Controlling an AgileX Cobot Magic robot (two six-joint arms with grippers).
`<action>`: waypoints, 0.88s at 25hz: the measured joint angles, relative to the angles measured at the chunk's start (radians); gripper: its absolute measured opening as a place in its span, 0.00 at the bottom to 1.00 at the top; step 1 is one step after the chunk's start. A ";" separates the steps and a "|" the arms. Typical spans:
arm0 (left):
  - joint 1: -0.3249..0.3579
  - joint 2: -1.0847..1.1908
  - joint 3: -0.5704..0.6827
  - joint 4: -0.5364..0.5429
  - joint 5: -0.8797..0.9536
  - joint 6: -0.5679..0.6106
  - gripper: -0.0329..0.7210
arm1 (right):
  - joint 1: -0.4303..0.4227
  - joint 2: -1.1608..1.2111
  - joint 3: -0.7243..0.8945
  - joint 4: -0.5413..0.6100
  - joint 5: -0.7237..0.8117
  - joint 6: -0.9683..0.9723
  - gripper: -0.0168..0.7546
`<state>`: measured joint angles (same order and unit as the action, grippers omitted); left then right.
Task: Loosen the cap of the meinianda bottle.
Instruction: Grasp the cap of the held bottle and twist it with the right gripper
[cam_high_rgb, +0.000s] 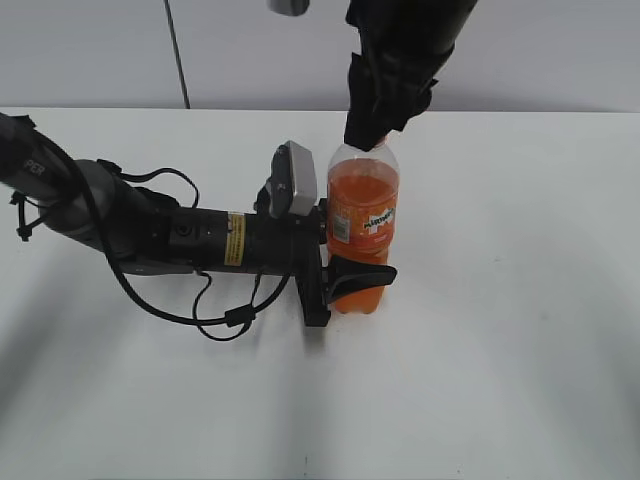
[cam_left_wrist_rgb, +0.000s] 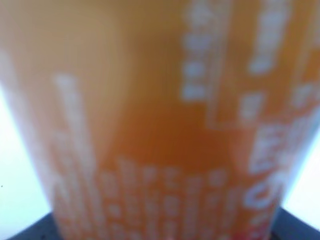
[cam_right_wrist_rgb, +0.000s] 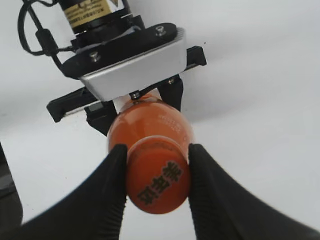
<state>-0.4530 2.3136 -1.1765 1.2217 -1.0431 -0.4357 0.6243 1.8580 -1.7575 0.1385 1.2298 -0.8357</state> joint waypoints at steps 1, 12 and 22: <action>0.000 0.000 0.000 0.000 0.000 0.000 0.57 | 0.000 0.000 0.000 0.000 0.001 -0.049 0.38; 0.000 0.000 0.000 0.000 0.002 0.007 0.57 | 0.000 -0.002 0.000 0.004 0.020 -0.548 0.38; 0.001 -0.001 0.000 0.002 0.003 0.008 0.57 | -0.001 -0.003 0.000 0.028 0.021 -0.716 0.38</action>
<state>-0.4519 2.3125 -1.1765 1.2241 -1.0397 -0.4279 0.6234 1.8552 -1.7575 0.1667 1.2506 -1.5514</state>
